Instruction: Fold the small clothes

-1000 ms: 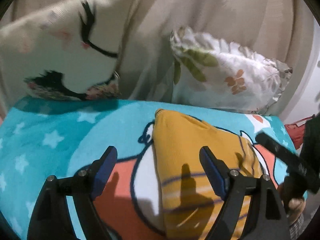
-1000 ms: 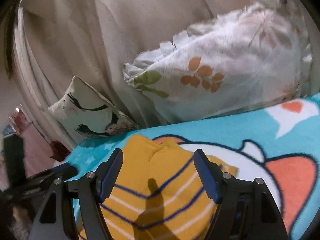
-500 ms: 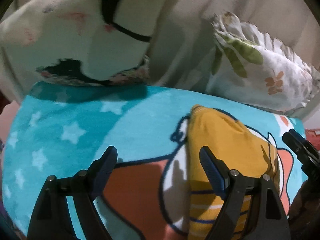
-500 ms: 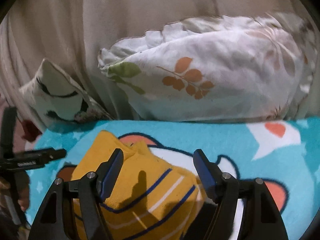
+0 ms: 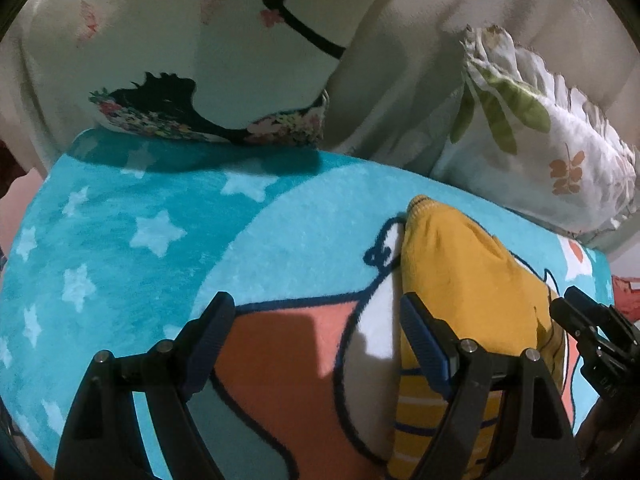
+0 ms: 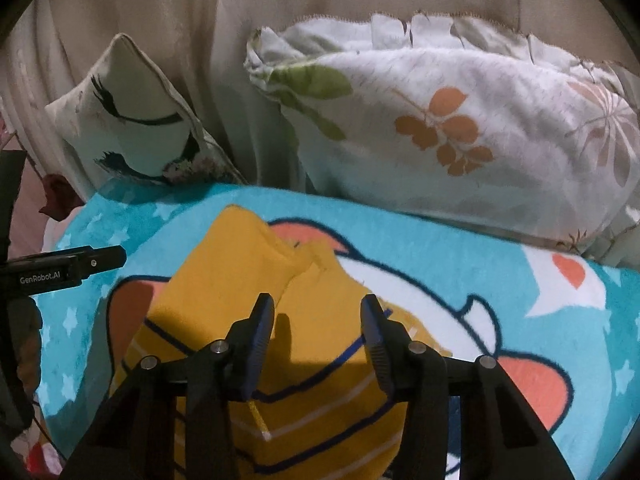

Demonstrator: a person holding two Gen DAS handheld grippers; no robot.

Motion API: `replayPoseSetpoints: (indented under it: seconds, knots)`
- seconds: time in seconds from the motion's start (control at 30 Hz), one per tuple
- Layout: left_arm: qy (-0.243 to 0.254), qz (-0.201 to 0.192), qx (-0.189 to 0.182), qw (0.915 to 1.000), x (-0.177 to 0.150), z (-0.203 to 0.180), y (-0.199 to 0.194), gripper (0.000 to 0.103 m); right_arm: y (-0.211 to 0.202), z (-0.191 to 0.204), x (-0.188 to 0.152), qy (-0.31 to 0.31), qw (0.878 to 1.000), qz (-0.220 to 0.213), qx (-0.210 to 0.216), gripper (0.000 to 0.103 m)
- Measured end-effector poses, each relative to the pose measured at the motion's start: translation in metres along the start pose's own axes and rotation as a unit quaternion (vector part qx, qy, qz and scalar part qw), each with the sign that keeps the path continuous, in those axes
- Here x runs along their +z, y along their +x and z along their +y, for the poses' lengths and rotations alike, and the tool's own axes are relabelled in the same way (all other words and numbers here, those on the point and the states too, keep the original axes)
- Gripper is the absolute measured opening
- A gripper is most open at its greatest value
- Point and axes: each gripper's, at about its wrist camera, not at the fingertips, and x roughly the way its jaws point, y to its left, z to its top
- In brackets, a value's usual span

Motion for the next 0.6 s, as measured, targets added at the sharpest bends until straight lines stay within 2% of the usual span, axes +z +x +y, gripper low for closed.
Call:
replayPoseSetpoints:
  seconds: [0.23, 0.3, 0.43, 0.5, 0.6]
  knots:
    - [0.042, -0.001, -0.030, 0.9987, 0.000, 0.001, -0.004, 0.083, -0.025, 0.013, -0.016, 0.032, 0.998, 0.013, -0.053, 0.049]
    - [0.060, -0.003, -0.038, 0.9975, 0.000, -0.002, -0.008, 0.083, -0.031, 0.022, -0.023, 0.047, 0.998, 0.020, -0.046, 0.049]
    - [0.090, -0.003, -0.053, 0.9945, -0.001, -0.007, -0.014, 0.083, -0.016, 0.029, -0.041, 0.072, 0.994, 0.069, -0.038, 0.049]
    - [0.097, -0.001, -0.059, 0.9935, -0.004, -0.008, -0.018, 0.083, -0.005, 0.020, -0.052, 0.095, 0.990, 0.089, -0.061, 0.049]
    - [0.101, 0.007, -0.069, 0.9925, -0.011, -0.005, -0.020, 0.083, -0.002, 0.002, -0.060, 0.125, 0.984, 0.092, -0.086, 0.049]
